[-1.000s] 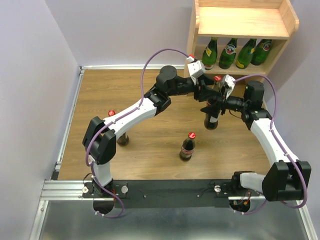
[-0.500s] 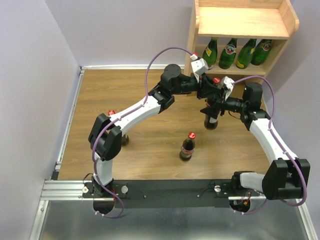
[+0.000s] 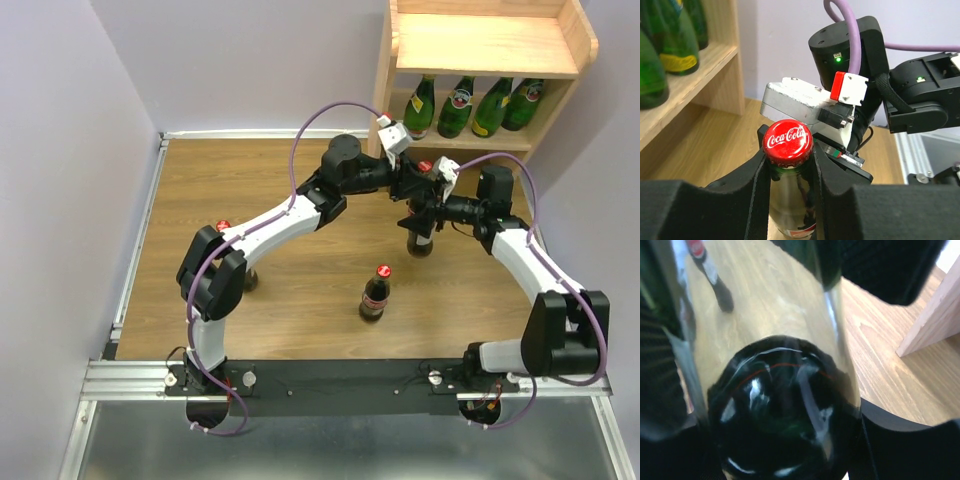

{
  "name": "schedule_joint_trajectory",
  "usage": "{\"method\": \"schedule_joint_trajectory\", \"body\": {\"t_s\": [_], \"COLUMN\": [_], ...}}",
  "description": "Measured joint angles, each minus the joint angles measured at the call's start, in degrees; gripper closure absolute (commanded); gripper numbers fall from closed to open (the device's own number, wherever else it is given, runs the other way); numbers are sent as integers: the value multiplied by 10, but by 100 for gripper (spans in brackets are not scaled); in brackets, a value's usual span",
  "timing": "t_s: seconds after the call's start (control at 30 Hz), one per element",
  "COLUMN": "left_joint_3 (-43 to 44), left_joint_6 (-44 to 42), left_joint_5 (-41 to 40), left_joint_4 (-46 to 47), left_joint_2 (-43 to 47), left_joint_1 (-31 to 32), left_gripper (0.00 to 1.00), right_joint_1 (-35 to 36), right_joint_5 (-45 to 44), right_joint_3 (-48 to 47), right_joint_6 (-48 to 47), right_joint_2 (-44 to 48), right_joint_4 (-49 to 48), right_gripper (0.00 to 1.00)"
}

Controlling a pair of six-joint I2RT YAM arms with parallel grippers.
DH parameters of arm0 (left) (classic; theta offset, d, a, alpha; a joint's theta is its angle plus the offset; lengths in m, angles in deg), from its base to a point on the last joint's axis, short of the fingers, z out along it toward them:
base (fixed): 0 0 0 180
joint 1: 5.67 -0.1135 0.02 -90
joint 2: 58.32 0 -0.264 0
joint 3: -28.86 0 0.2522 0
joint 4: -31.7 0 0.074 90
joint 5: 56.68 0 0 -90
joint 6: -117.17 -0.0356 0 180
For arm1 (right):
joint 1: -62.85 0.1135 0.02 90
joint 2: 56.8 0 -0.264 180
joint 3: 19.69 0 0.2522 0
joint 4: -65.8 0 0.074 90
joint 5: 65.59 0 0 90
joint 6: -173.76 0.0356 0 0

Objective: Place and organize the beverage onto the shelf
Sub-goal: Adjust the drink.

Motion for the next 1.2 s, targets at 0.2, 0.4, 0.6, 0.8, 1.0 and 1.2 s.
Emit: {"method": "schedule_joint_trajectory", "body": {"t_s": [0.2,0.4,0.6,0.8,1.0,1.2], "left_joint_3": [-21,-33,-37,-39,-42,-42], "left_joint_6": [-22,-43,-66,-85,-93,-101], "left_joint_5": [-31,-55,-77,-92,-101,-105], "left_joint_4": [0,1,0,-4,-8,-15], "left_joint_2": [0,0,1,1,1,1], "left_joint_1": [0,3,6,7,7,7], "left_gripper": [100,100,100,100,100,100], "right_joint_1": [1,2,4,6,9,9], "right_joint_5": [0,0,0,0,1,3], "right_joint_3": [0,0,0,2,3,4], "right_joint_6": [-16,-21,-20,-11,-7,3], "right_joint_2": [-35,-59,-79,-99,-115,-125], "right_joint_4": [-15,-38,-77,-122,-146,-159], "right_gripper": [75,63,51,43,38,22]}}
